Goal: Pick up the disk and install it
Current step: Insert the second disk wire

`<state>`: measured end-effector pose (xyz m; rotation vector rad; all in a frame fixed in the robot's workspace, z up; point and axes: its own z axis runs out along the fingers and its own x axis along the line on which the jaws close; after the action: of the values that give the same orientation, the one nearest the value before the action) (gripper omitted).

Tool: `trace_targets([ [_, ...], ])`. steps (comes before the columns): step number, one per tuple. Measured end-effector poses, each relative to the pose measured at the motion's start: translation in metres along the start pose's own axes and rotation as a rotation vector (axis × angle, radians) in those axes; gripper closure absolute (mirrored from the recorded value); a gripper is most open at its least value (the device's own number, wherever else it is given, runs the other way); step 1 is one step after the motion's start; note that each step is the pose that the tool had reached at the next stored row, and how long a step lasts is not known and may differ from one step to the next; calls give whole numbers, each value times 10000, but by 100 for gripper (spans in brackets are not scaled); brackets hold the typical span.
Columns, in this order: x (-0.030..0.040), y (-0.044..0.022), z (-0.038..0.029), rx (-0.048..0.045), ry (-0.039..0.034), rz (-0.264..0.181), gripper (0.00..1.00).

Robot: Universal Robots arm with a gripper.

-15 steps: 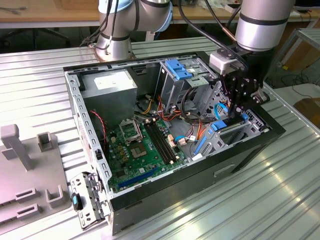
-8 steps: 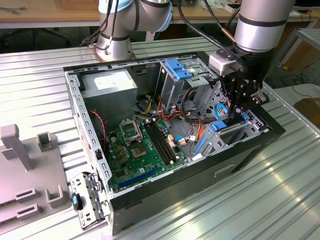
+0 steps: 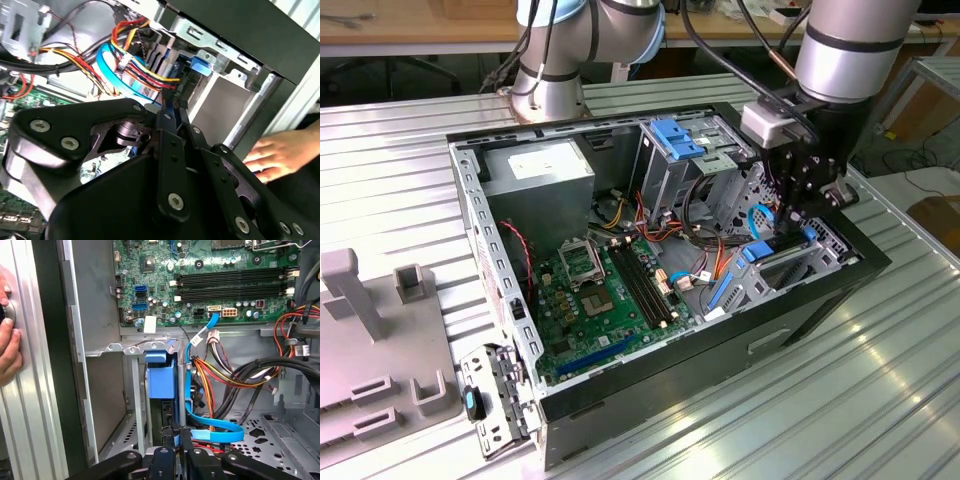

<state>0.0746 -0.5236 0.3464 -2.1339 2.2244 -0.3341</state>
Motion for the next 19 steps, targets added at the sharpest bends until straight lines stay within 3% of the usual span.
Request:
trace_targets([
  [2, 51, -2, 9, -16, -310, 56, 84],
  [4, 105, -3, 15, -39, -736, 133, 84],
  [6, 155, -5, 20, -46, -890, 161, 84],
  [10, 178, -12, -14, -48, -923, 168, 84],
  [15, 271, -15, -4, -52, -983, 187, 84],
  [17, 273, -15, -1, -54, -1023, 193, 84],
  [19, 271, -12, 15, -67, -1115, 210, 84],
])
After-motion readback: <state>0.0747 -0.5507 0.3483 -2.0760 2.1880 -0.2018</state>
